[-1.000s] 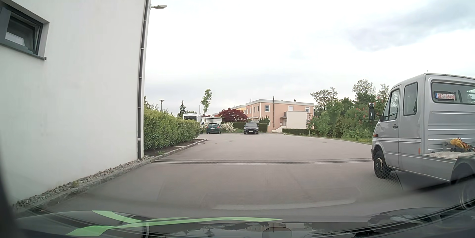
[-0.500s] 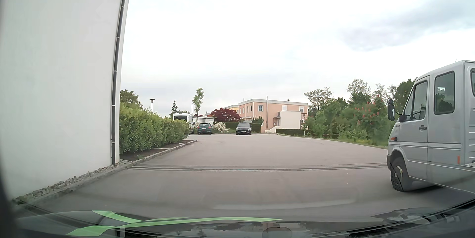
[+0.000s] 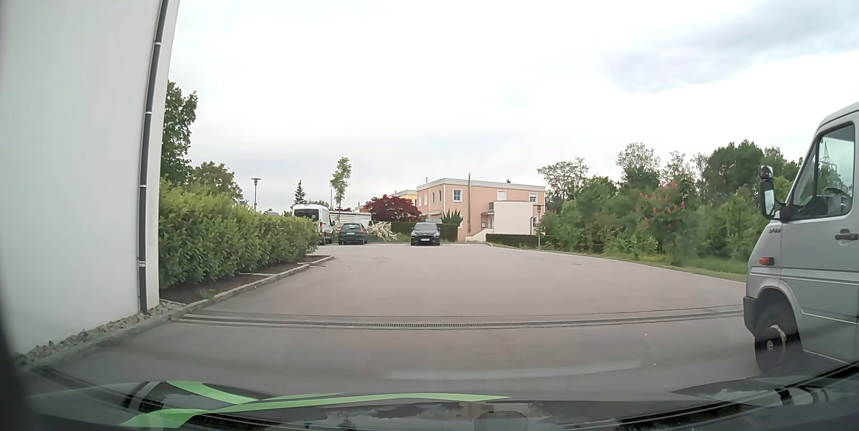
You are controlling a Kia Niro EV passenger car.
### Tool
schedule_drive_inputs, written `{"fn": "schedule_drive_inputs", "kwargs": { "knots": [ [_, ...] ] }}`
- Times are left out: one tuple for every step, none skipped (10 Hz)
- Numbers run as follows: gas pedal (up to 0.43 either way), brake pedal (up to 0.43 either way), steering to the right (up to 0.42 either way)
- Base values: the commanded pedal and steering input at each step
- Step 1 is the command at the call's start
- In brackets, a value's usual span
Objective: Follow the waypoints while adhering to traffic rules and regulations
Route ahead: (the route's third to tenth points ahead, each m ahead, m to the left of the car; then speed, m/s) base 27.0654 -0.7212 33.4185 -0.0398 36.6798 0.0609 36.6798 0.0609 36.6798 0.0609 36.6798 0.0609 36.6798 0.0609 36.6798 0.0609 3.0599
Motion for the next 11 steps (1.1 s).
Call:
{"fn": "schedule_drive_inputs", "kwargs": {
  "knots": [
    [0.059, 0.000, 0.070],
    [0.059, 0.000, 0.070],
    [0.059, 0.000, 0.070],
    [0.059, 0.000, 0.070],
    [0.059, 0.000, 0.070],
    [0.059, 0.000, 0.070],
    [0.059, 0.000, 0.070],
    [0.059, 0.000, 0.070],
    [0.059, 0.000, 0.070],
    [0.059, 0.000, 0.070],
    [0.059, 0.000, 0.070]
  ]
}}
